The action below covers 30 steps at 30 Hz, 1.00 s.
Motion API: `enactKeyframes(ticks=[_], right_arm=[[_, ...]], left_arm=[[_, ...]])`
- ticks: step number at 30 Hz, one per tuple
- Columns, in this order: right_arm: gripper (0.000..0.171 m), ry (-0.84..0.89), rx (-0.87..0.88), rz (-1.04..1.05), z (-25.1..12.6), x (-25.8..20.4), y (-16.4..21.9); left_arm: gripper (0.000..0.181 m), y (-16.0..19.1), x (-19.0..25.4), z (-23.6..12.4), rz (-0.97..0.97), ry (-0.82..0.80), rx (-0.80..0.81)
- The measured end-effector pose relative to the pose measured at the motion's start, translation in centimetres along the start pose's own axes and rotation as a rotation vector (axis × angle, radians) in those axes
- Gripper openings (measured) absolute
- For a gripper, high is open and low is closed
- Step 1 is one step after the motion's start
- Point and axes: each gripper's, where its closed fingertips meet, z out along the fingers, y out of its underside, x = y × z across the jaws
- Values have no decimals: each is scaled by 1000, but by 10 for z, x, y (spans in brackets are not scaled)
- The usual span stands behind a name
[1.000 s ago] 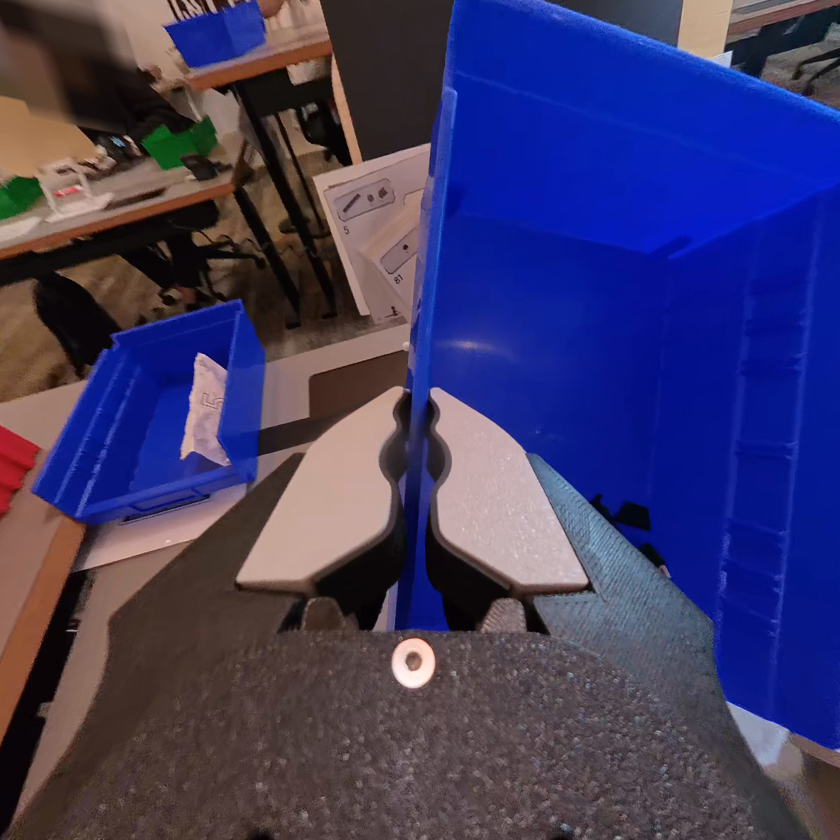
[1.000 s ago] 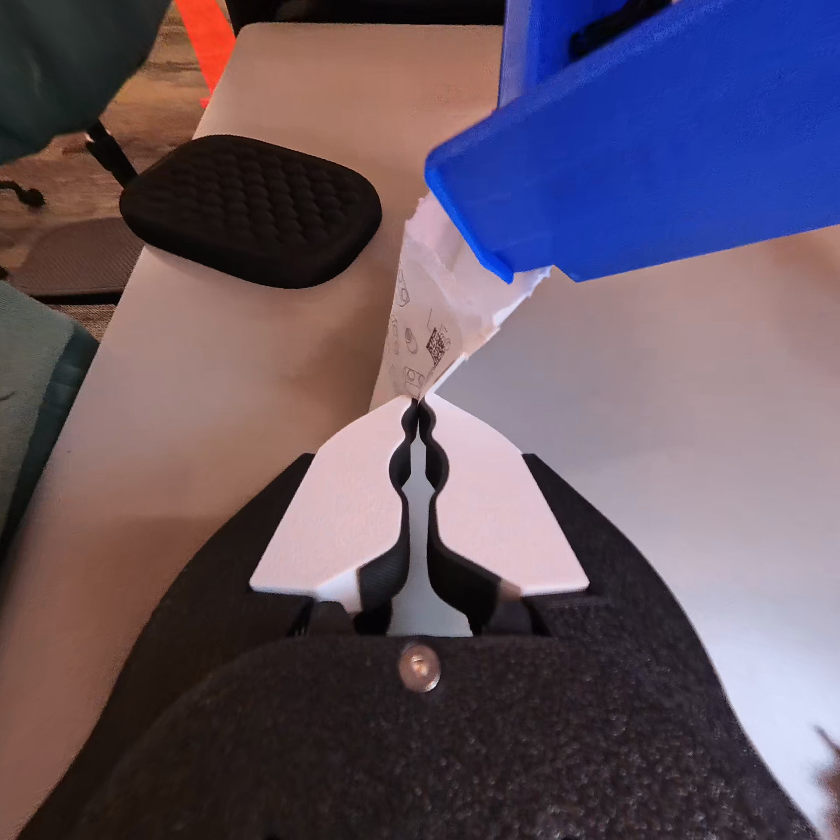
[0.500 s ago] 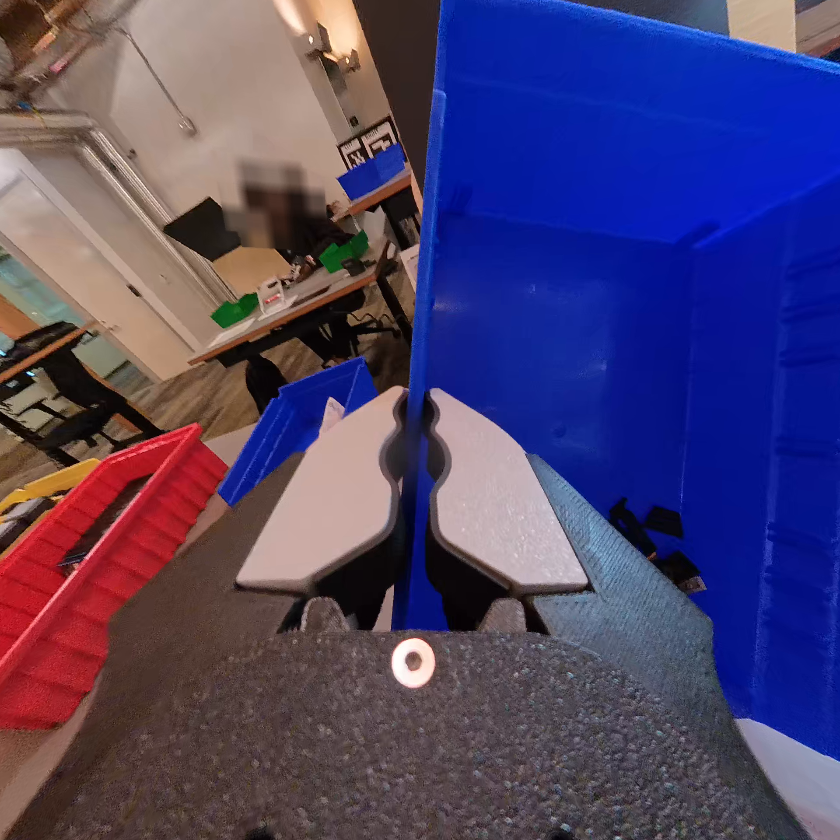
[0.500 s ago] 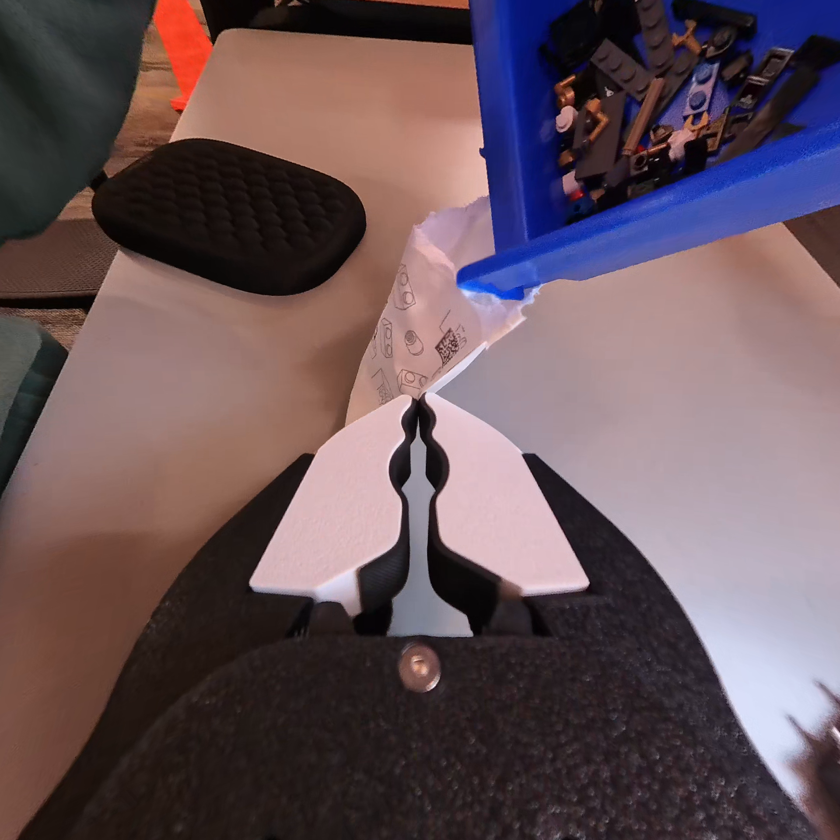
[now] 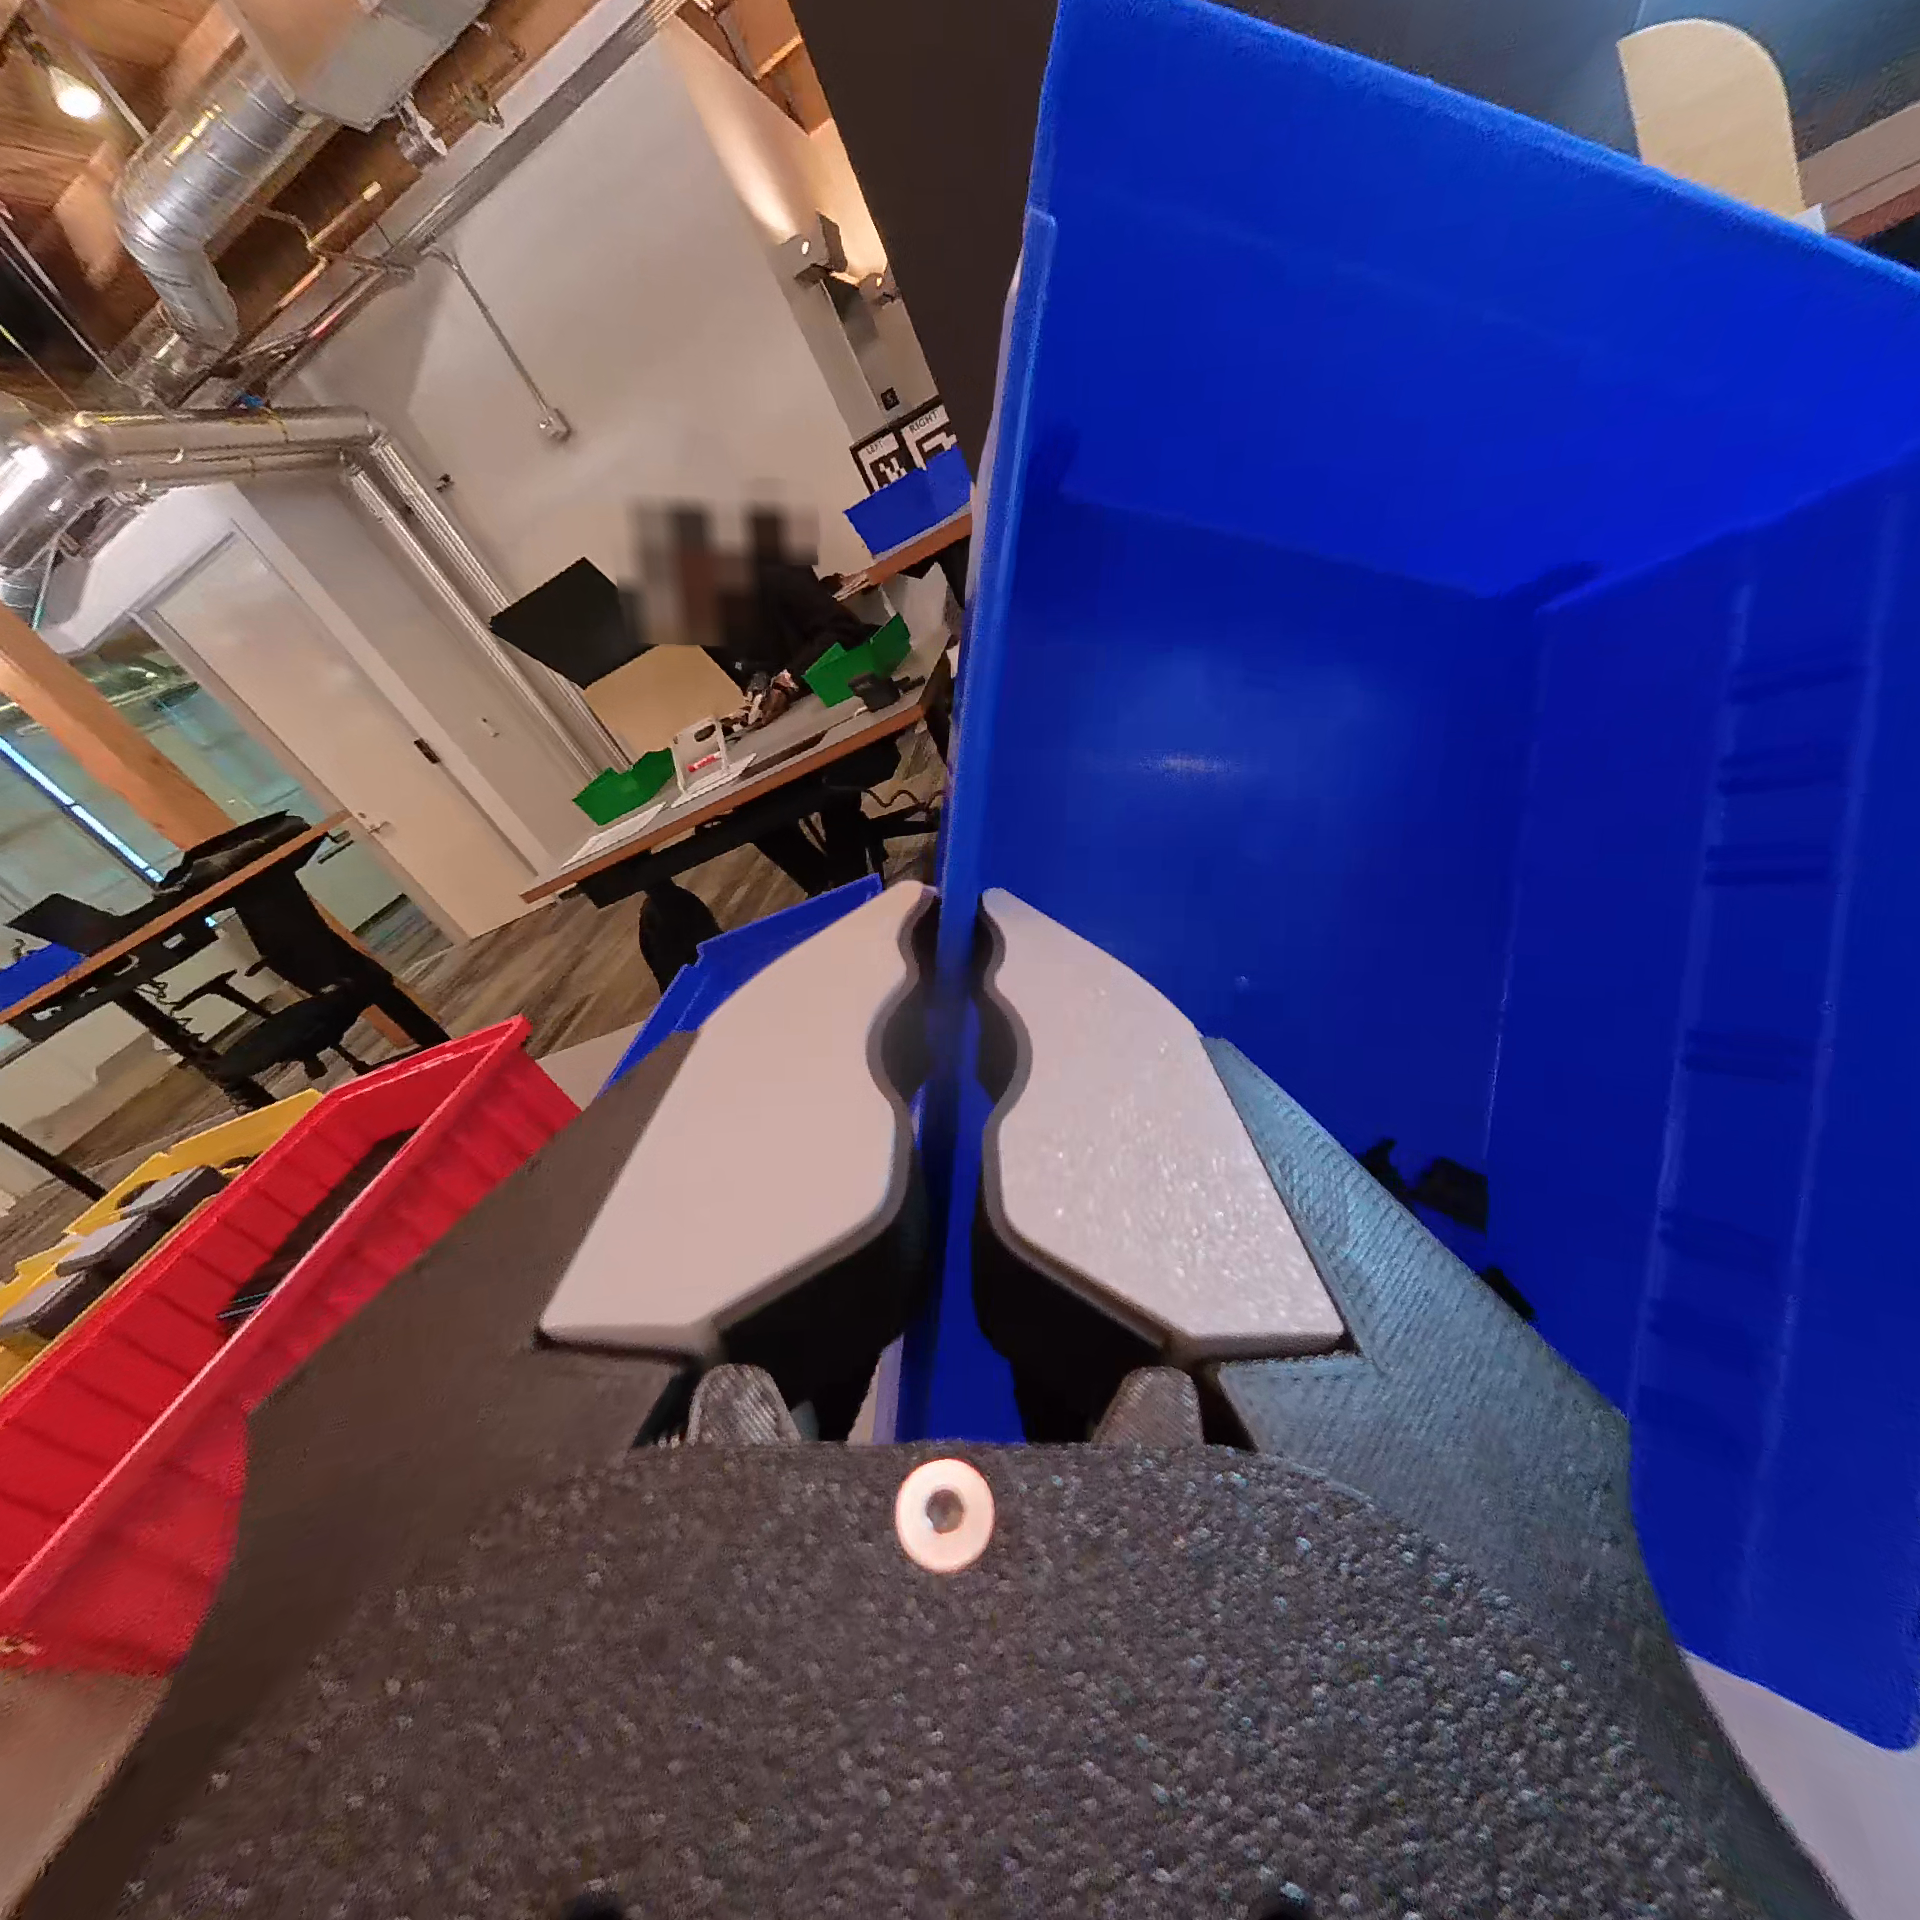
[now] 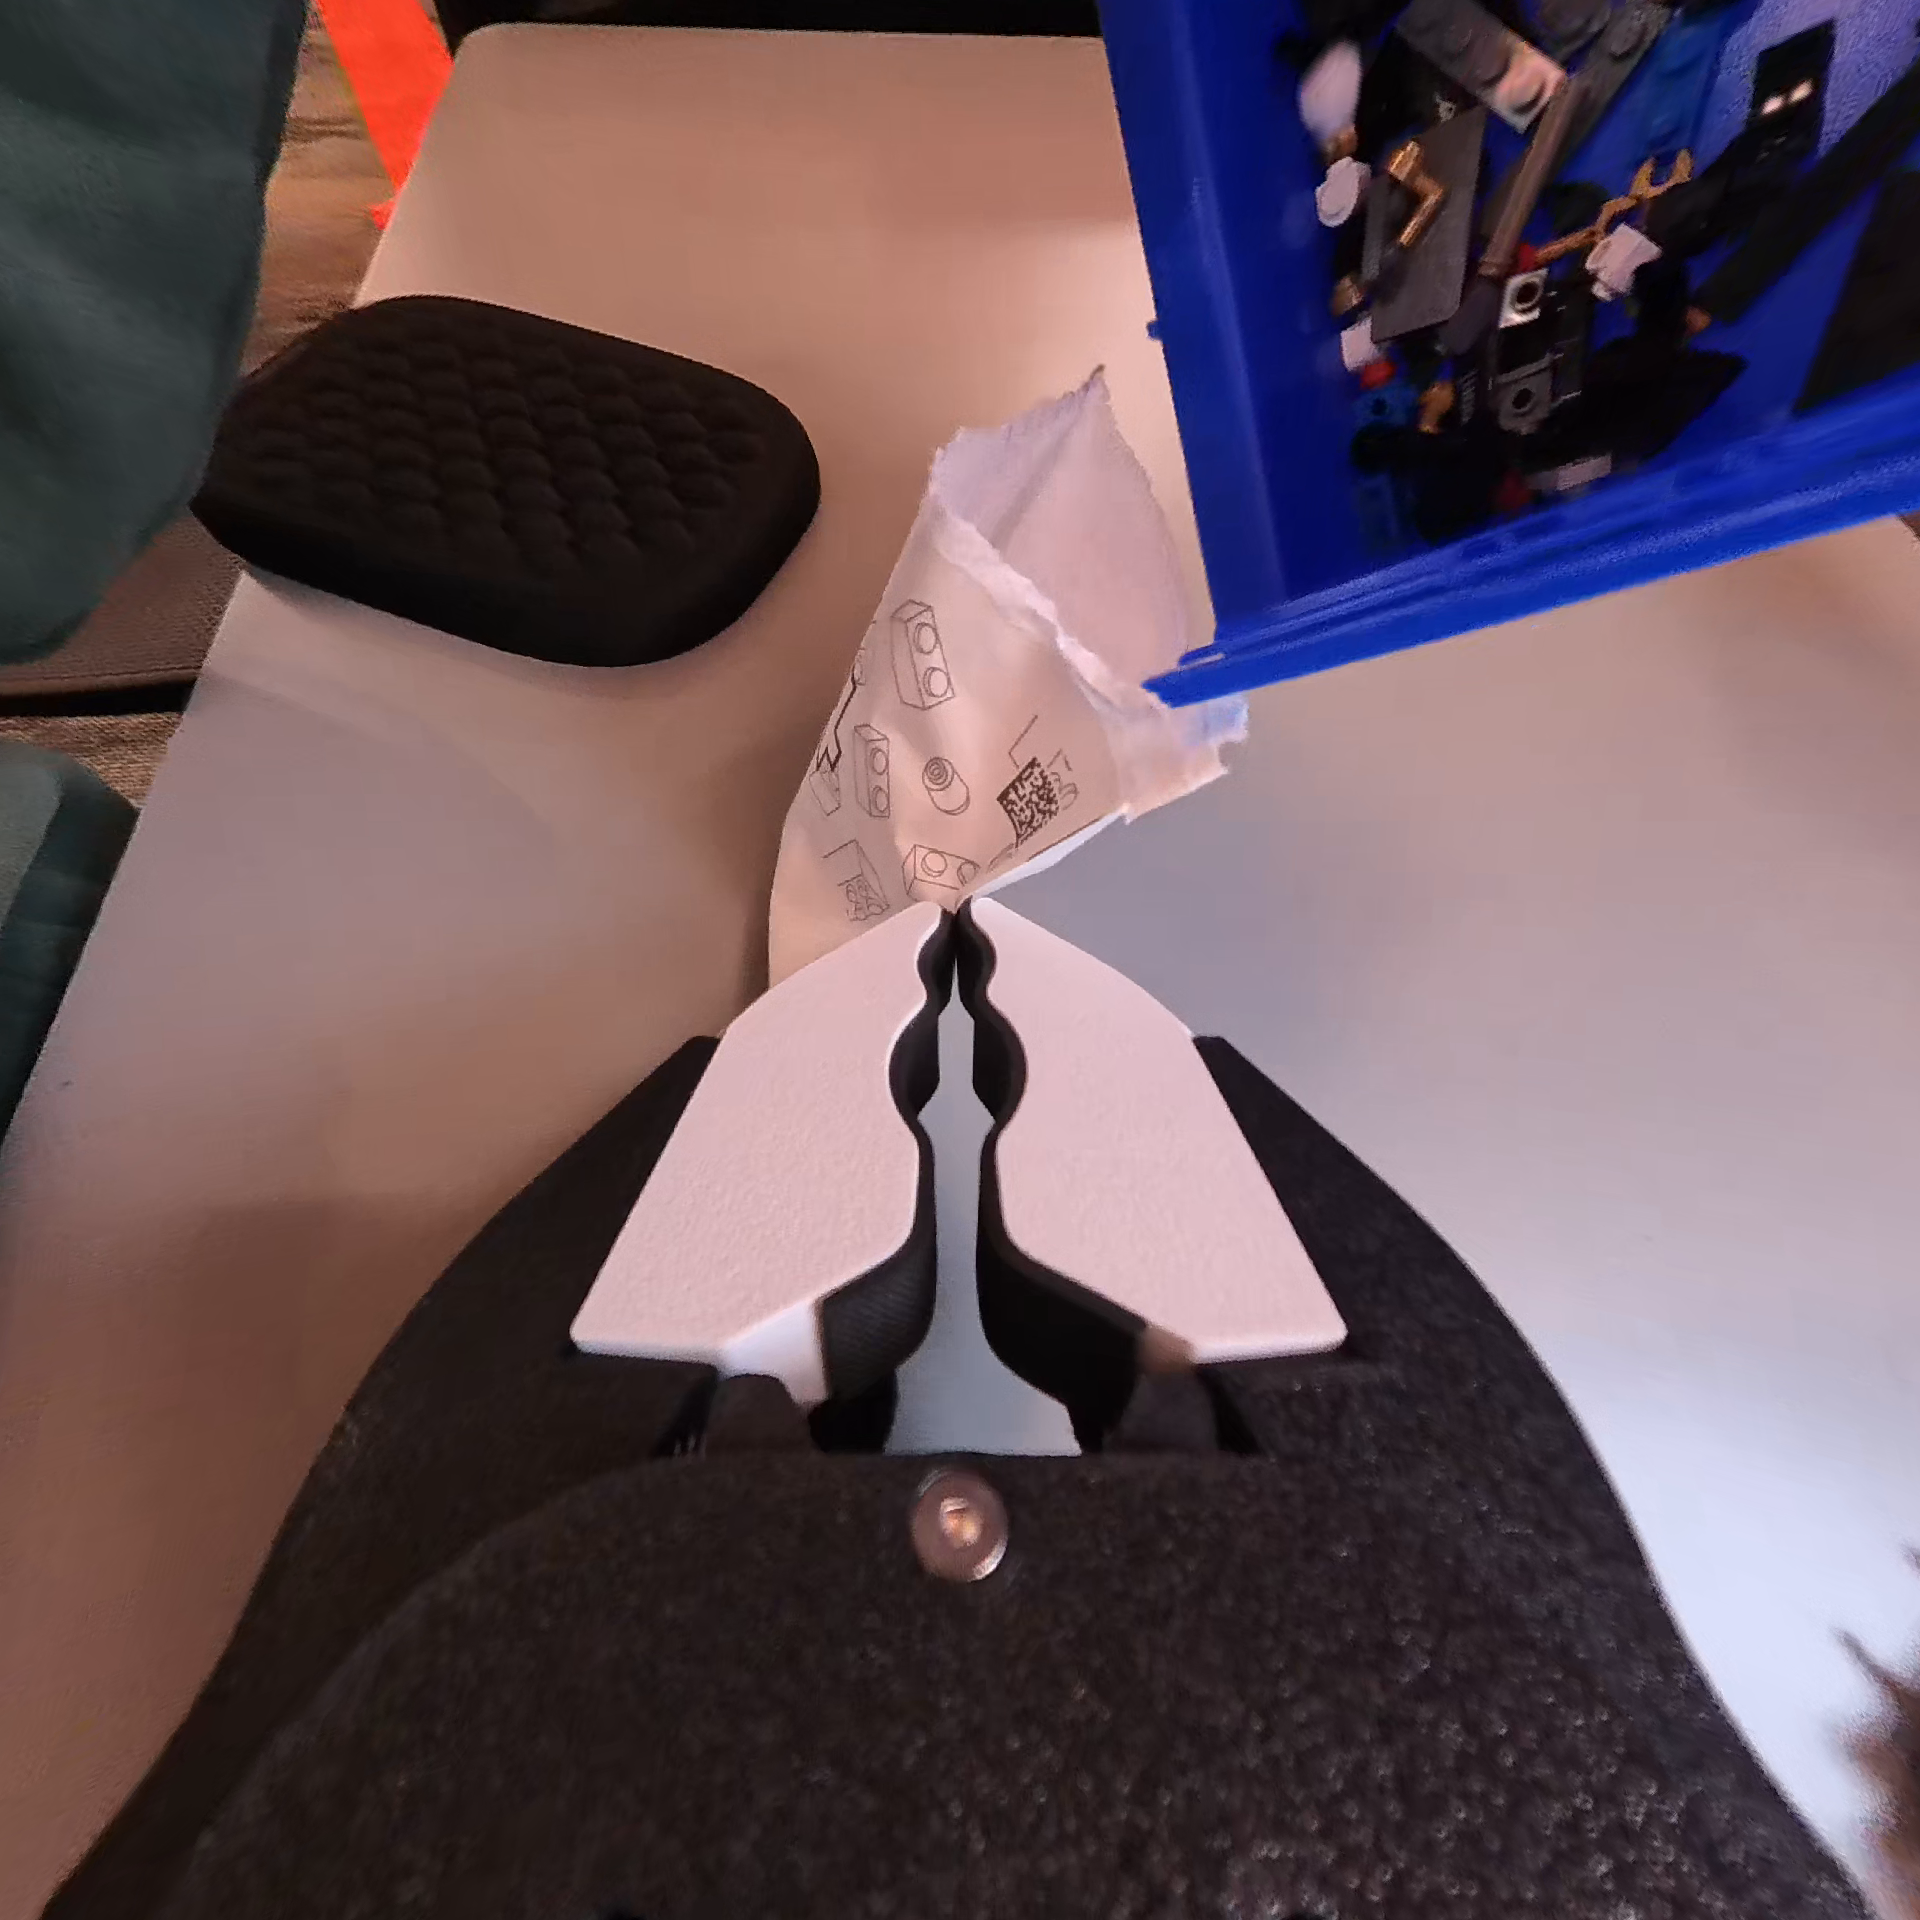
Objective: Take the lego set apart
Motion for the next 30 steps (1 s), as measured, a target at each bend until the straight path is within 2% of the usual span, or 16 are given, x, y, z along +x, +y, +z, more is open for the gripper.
enactKeyframes(ticks=[25, 30], right_arm=[[0, 12, -2, 104, -2, 7, 0], [0, 21, -11, 81, -2, 6, 3]], left_arm=[[5, -10, -23, -2, -174, 117, -22], [5, -1, -19, -3, -159, 108, -40]])
